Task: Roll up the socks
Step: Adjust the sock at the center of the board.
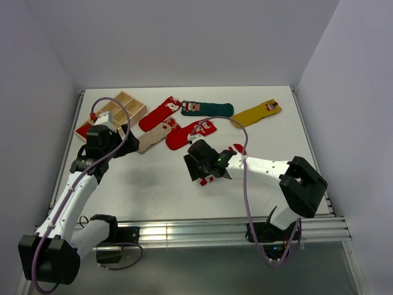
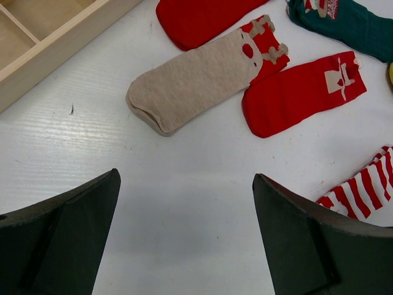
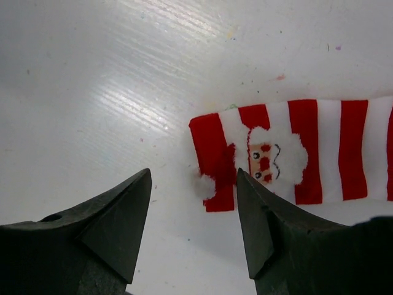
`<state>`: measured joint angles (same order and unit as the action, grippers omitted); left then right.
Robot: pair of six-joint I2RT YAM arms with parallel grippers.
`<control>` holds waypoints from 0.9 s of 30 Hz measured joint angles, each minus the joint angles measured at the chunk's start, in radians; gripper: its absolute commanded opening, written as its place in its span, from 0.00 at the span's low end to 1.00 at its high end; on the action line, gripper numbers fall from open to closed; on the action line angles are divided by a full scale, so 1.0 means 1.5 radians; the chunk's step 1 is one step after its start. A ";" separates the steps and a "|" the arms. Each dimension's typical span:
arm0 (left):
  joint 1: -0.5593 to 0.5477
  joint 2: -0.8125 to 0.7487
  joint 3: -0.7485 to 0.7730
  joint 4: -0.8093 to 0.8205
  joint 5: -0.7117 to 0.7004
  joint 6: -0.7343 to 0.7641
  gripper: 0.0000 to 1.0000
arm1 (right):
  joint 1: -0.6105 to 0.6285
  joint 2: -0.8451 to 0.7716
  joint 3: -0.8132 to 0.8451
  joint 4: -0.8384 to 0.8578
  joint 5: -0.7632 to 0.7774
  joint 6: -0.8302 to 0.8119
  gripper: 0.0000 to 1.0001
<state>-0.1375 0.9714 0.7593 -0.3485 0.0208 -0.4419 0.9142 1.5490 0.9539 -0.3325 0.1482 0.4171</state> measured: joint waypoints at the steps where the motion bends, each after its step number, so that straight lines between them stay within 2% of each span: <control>1: 0.001 0.000 0.000 0.000 0.000 0.000 0.95 | -0.002 0.008 0.000 0.006 -0.001 -0.006 0.64; 5: 0.004 0.001 0.000 0.000 0.000 0.000 0.94 | -0.007 0.062 0.006 0.025 -0.020 -0.024 0.58; 11: 0.004 0.001 0.000 0.001 0.001 0.000 0.95 | 0.006 0.115 0.025 0.039 -0.060 -0.037 0.58; 15: 0.004 0.001 0.000 0.002 0.002 0.000 0.95 | 0.044 0.140 0.054 0.037 -0.051 -0.045 0.58; 19: 0.005 0.001 0.000 0.002 0.002 0.000 0.94 | 0.074 0.130 0.054 0.030 -0.008 -0.050 0.59; 27: 0.007 0.002 0.000 0.003 0.006 -0.001 0.94 | 0.136 0.035 0.025 0.024 0.104 -0.078 0.58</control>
<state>-0.1276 0.9749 0.7593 -0.3435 0.0296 -0.4427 1.1187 1.6020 0.9913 -0.2958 0.3035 0.3008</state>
